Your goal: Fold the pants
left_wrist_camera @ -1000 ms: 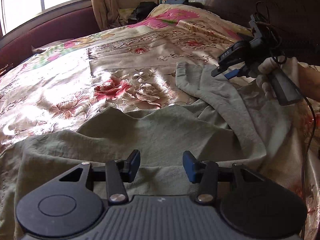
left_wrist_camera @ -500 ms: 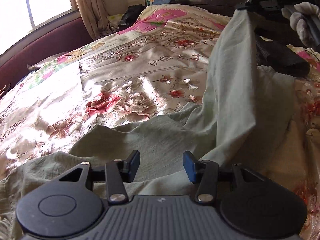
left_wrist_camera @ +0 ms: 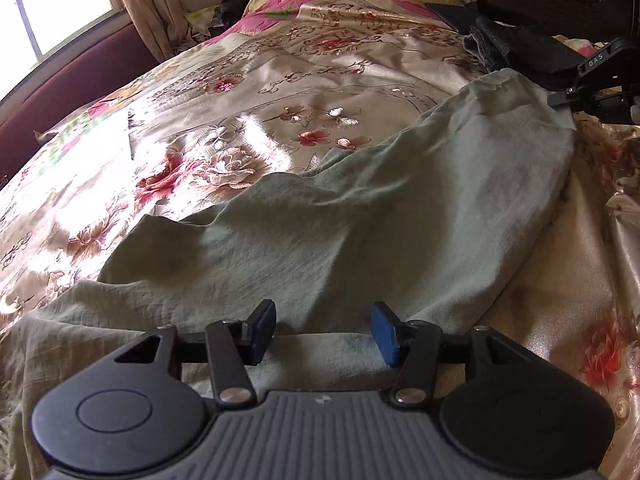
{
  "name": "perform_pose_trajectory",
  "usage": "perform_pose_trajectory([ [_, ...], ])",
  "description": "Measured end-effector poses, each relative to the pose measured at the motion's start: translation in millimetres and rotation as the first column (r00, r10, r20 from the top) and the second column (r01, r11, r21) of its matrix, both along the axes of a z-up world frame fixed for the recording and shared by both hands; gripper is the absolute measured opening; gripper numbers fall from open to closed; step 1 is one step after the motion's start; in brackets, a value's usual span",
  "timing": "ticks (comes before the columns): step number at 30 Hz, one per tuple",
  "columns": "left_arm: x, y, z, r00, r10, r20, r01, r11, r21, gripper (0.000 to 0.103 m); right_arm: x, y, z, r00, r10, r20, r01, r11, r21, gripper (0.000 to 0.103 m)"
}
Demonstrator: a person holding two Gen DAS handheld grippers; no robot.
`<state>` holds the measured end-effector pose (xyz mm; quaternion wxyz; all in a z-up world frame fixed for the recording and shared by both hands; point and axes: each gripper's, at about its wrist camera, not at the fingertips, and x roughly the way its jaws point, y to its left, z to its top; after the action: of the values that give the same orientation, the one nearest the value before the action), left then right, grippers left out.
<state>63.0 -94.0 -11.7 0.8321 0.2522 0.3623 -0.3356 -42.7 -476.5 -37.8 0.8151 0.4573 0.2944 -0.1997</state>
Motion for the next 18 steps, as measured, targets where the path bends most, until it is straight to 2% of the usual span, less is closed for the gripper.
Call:
perform_pose_trajectory([
  [3,1.6,-1.0,-0.6,1.0,0.002,-0.001,-0.002,1.0,0.0,0.066,13.1,-4.9,6.2,1.0,-0.005,0.01,0.006,1.0,-0.03,0.012],
  [5,2.2,-1.5,-0.4,1.0,0.003,0.0,-0.003,1.0,-0.003,0.066,15.6,-10.5,4.2,1.0,-0.017,0.006,0.017,1.0,-0.007,0.015],
  [7,2.9,-2.1,-0.4,1.0,0.003,0.001,-0.002,1.0,-0.006,0.066,17.8,-14.3,3.9,1.0,-0.029,0.007,0.029,0.999,0.012,0.008],
  [8,3.1,-2.1,0.1,1.0,0.003,0.002,-0.003,1.0,-0.008,0.066,17.5,-13.9,7.8,0.999,-0.029,0.019,0.029,1.0,-0.01,0.005],
  [10,3.6,-1.6,2.0,1.0,0.003,0.008,-0.002,1.0,-0.019,0.066,18.3,-12.5,23.4,0.998,-0.03,0.061,0.036,0.995,-0.09,0.004],
  [12,5.0,-2.1,2.3,1.0,0.006,0.001,-0.006,1.0,-0.029,0.066,13.6,-11.9,34.2,0.992,-0.027,0.125,0.045,0.99,-0.137,0.004],
  [13,5.5,-2.3,1.5,1.0,0.008,-0.003,-0.008,1.0,-0.029,0.066,13.6,-13.0,36.0,0.992,-0.023,0.126,0.043,0.987,-0.154,0.004],
  [15,5.1,-2.3,-1.7,1.0,0.011,-0.01,-0.011,1.0,-0.028,0.066,15.9,-15.0,28.5,0.997,-0.025,0.074,0.038,0.983,-0.18,0.005],
  [16,4.1,-1.7,-2.7,1.0,0.012,-0.011,-0.012,1.0,-0.029,0.066,18.3,-15.4,19.8,1.0,-0.018,-0.006,0.017,0.979,-0.202,0.01],
  [17,2.6,-0.4,-3.0,1.0,0.011,-0.013,-0.012,0.999,-0.033,0.066,18.2,-15.1,12.4,0.997,-0.018,-0.08,0.001,0.978,-0.209,0.01],
  [18,1.2,1.4,-2.8,1.0,0.01,-0.015,-0.011,0.999,-0.035,0.066,16.3,-14.8,7.6,0.994,-0.023,-0.111,0.0,0.979,-0.205,0.01],
])
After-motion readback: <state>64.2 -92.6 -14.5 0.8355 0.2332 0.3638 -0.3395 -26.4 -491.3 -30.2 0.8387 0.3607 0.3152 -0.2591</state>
